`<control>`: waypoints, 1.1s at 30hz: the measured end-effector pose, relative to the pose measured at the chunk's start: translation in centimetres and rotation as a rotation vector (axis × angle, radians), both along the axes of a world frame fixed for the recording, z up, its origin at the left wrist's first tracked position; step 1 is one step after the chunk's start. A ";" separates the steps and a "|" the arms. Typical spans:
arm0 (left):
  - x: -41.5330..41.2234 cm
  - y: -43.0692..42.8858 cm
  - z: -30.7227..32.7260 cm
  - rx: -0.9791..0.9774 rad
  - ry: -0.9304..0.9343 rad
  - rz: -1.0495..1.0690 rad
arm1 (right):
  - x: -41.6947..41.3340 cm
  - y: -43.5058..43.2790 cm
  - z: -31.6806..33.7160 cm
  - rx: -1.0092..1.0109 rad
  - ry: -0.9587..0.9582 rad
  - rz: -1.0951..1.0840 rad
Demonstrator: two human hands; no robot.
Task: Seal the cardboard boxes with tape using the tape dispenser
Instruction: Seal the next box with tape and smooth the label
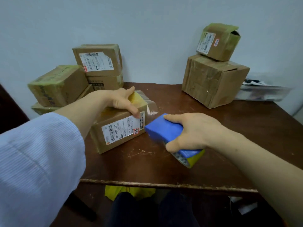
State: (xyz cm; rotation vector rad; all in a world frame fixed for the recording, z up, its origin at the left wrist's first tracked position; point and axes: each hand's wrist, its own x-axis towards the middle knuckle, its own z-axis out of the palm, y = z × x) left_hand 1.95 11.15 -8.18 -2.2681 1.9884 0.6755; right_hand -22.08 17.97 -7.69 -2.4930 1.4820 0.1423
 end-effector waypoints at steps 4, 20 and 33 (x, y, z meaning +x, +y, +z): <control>-0.2 0.1 -0.2 0.008 -0.019 0.024 | 3.1 -1.0 0.8 0.000 0.069 0.020; -1.2 0.2 -1.5 -0.239 -0.113 0.063 | 8.3 -5.0 4.9 0.169 0.370 0.088; -1.5 0.3 -1.3 -0.208 -0.122 0.080 | 3.5 -9.5 -7.0 -0.272 0.268 -0.217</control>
